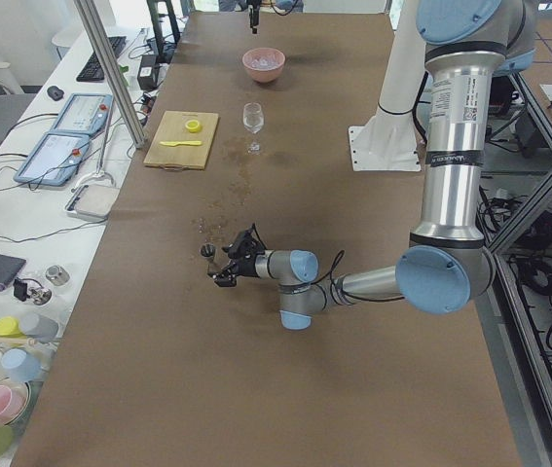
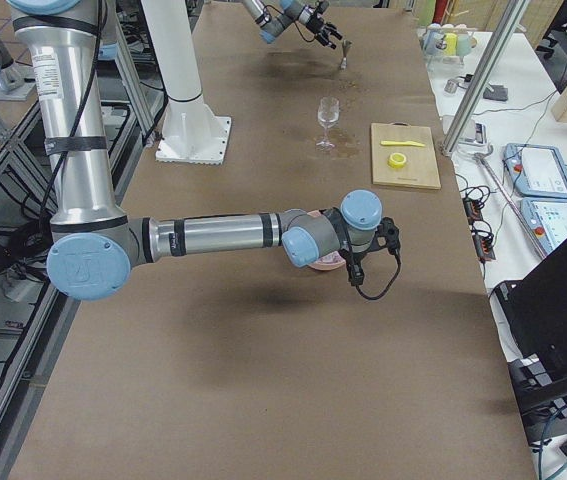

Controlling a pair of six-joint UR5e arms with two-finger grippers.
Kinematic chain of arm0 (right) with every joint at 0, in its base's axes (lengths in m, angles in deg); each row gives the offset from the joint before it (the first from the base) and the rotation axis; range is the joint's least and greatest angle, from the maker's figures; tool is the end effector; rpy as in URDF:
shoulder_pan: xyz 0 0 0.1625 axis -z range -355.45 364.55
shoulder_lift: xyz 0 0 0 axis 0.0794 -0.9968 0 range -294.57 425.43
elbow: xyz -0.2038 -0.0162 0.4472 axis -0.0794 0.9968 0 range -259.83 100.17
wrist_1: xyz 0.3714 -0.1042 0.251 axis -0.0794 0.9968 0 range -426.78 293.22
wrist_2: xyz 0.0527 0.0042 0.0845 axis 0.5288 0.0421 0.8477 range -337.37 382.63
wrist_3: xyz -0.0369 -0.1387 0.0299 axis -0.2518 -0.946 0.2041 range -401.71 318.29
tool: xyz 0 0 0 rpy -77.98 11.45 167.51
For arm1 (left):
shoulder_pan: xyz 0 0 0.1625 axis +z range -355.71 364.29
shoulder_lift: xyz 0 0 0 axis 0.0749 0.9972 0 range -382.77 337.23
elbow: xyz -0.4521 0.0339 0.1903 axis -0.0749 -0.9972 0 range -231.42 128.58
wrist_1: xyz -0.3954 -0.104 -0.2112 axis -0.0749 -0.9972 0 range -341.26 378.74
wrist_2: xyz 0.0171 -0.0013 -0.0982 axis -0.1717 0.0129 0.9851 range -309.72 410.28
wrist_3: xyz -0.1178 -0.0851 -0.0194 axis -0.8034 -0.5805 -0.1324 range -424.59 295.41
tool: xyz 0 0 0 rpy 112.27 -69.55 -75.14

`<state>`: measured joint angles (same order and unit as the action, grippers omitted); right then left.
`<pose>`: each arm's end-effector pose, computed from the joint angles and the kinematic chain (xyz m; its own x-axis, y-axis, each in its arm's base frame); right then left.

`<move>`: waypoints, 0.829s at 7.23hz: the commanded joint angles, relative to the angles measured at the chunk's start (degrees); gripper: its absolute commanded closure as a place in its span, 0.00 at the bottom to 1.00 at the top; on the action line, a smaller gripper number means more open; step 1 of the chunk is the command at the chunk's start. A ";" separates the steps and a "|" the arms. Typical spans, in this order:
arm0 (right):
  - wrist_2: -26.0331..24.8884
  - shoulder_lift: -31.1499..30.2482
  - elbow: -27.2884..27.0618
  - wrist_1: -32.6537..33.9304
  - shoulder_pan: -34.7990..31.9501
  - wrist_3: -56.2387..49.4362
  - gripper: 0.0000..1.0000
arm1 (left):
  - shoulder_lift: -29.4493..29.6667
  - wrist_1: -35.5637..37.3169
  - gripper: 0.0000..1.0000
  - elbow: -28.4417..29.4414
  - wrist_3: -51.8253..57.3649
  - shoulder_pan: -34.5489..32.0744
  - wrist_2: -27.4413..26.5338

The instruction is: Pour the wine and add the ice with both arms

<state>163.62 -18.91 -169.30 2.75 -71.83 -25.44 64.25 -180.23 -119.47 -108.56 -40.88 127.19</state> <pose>-0.1264 -0.6042 0.6526 0.5709 -0.2099 0.7937 0.0545 0.9743 0.2185 0.2528 -0.4907 0.7549 0.6623 0.3280 -0.6736 0.5372 0.4188 0.7321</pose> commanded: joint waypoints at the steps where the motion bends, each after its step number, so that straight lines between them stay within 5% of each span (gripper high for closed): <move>1: 0.07 -0.04 -1.23 0.00 0.00 2.07 0.00 | -4.74 -7.72 0.02 -0.94 -0.06 0.00 -0.01; 2: 0.07 -0.04 -2.29 0.00 0.00 2.61 0.00 | -5.80 -8.80 0.02 -0.86 -0.06 0.00 0.86; 3: 0.07 -0.04 -2.73 0.00 0.00 2.62 0.00 | -8.07 -8.46 0.02 -1.29 -0.32 0.00 7.66; 6: -0.10 -0.04 -4.66 0.00 0.87 2.53 0.00 | -8.01 7.74 0.02 -1.47 -0.33 -19.17 41.19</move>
<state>163.59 -18.95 -173.14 2.75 -71.46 -22.85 55.95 -179.39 -120.83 -109.01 -50.96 154.26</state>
